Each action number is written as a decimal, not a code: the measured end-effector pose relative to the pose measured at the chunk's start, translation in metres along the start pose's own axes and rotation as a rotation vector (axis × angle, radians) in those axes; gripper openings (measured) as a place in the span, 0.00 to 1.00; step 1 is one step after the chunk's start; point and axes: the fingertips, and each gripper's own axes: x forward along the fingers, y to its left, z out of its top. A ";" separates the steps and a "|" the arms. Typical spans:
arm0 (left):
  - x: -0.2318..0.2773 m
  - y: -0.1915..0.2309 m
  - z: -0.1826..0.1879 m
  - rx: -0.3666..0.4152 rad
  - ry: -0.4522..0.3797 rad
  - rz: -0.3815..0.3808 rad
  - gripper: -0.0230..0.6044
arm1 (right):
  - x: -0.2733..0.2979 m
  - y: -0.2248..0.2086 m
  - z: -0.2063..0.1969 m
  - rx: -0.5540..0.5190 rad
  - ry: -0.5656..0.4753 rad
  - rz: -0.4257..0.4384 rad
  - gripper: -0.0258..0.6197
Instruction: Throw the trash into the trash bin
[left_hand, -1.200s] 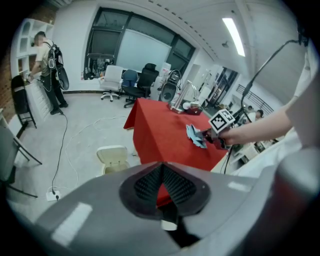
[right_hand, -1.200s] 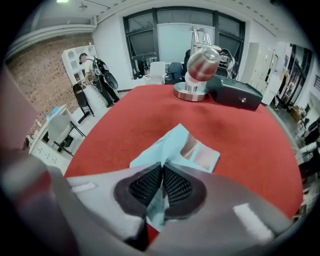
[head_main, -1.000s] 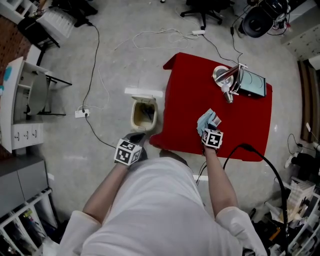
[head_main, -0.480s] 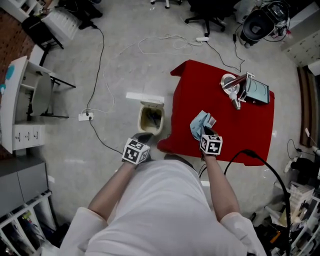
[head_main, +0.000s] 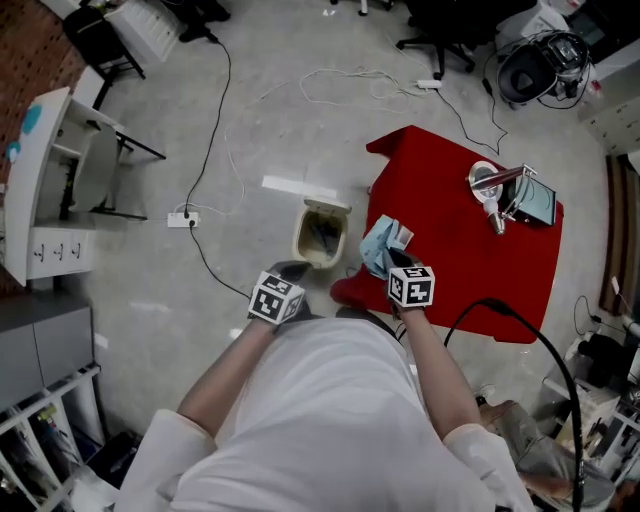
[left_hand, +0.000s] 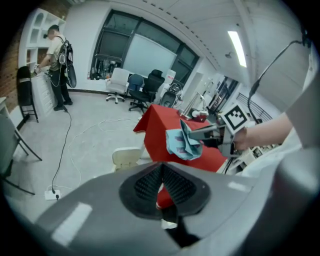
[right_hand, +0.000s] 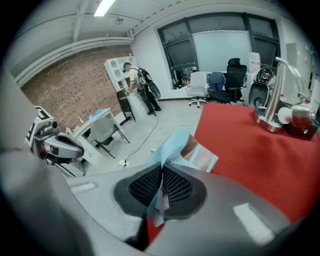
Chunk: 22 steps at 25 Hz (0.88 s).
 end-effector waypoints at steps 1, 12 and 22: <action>-0.002 0.005 -0.001 -0.005 0.000 0.004 0.04 | 0.005 0.009 0.002 -0.012 0.004 0.023 0.05; -0.022 0.058 -0.018 -0.088 0.007 0.026 0.04 | 0.068 0.082 -0.003 -0.069 0.092 0.140 0.05; 0.003 0.099 -0.045 -0.139 0.040 0.026 0.04 | 0.141 0.096 -0.021 -0.005 0.148 0.160 0.05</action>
